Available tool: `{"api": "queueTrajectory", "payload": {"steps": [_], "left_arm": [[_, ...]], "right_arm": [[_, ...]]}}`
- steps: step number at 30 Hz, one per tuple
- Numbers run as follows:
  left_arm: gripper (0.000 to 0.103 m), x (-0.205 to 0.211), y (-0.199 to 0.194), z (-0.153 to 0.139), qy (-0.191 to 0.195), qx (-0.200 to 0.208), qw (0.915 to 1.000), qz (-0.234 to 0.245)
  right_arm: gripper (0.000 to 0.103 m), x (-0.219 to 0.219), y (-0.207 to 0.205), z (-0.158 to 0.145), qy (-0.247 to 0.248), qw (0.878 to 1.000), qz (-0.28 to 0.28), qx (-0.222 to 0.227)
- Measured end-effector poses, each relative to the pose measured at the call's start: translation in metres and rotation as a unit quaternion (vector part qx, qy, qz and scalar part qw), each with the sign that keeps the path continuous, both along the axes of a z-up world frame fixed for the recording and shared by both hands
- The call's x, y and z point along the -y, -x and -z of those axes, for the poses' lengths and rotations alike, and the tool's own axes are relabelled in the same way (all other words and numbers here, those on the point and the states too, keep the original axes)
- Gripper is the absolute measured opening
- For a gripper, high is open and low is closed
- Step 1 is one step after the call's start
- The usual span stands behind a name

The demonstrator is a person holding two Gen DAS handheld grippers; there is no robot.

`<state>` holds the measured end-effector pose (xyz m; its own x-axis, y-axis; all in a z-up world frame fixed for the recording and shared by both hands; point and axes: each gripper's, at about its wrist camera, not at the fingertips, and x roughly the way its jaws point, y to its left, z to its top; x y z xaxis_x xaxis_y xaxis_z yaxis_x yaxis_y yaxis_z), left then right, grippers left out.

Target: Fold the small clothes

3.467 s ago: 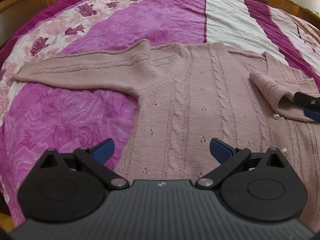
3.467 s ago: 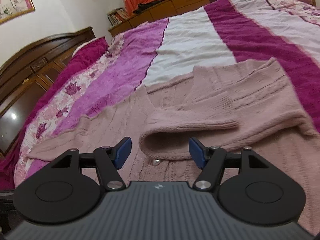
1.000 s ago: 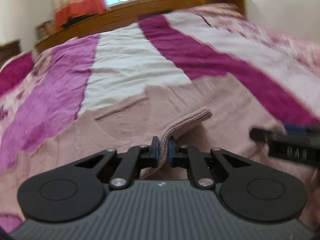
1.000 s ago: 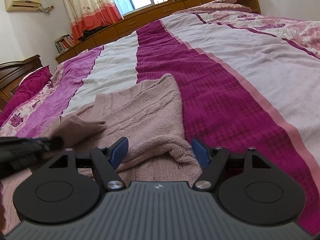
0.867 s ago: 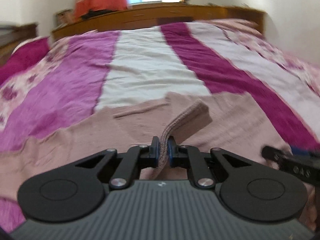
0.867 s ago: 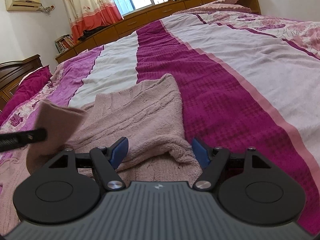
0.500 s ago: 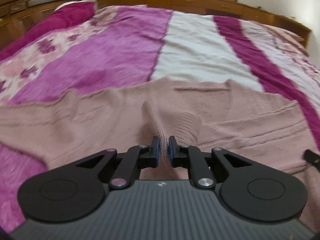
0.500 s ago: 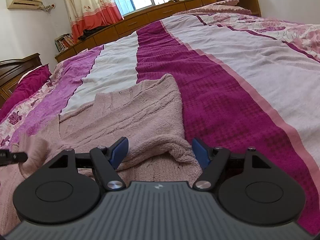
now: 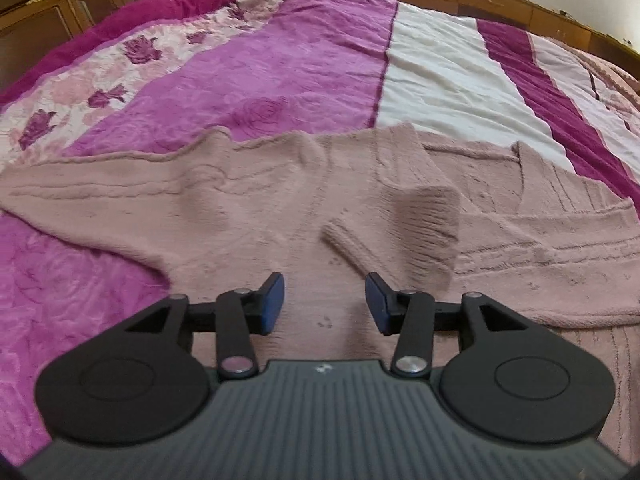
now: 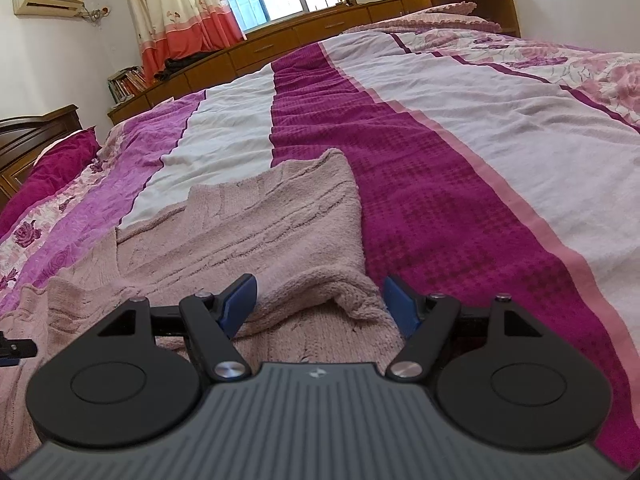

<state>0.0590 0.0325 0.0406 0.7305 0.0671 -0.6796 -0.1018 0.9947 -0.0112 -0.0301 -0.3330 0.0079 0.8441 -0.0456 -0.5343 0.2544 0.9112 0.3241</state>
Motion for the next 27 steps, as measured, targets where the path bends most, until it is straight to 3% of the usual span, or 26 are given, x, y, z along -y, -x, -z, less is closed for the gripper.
{"api": "queueTrajectory", "payload": {"steps": [4,7,11,16,22,24,25,26,27], "left_arm": [[0.047,-0.016,0.005,-0.006,-0.004,0.011,0.9998,-0.013],[0.047,-0.027,0.002,-0.009,0.014,0.011,0.9997,-0.014],[0.047,-0.029,-0.016,-0.011,0.022,0.006,0.9996,0.019],[0.047,-0.025,-0.041,-0.004,0.037,0.003,0.9989,0.028],[0.047,-0.018,-0.065,0.012,0.085,-0.032,0.9942,0.057],[0.041,-0.015,-0.066,0.016,0.089,-0.034,0.9935,0.062],[0.032,-0.013,-0.065,0.017,0.084,-0.029,0.994,0.063],[0.013,-0.011,-0.064,0.017,0.077,-0.025,0.9946,0.065],[0.013,-0.01,-0.062,0.017,0.071,-0.024,0.995,0.066]], "right_arm": [[0.077,-0.001,0.002,-0.002,0.004,1.0,0.002,-0.004],[0.077,-0.004,0.007,-0.008,0.008,1.0,0.004,-0.009],[0.077,-0.007,0.018,-0.02,0.013,1.0,0.006,-0.006],[0.077,-0.015,0.033,-0.036,0.014,1.0,0.002,0.009],[0.077,-0.013,0.04,-0.037,-0.065,0.998,-0.022,0.013],[0.077,-0.011,0.035,-0.033,-0.085,0.996,-0.021,0.009],[0.077,-0.01,0.032,-0.031,-0.092,0.996,-0.02,0.006],[0.077,-0.009,0.028,-0.028,-0.1,0.995,-0.02,0.003],[0.077,-0.007,0.024,-0.026,-0.113,0.993,-0.022,0.001]]}}
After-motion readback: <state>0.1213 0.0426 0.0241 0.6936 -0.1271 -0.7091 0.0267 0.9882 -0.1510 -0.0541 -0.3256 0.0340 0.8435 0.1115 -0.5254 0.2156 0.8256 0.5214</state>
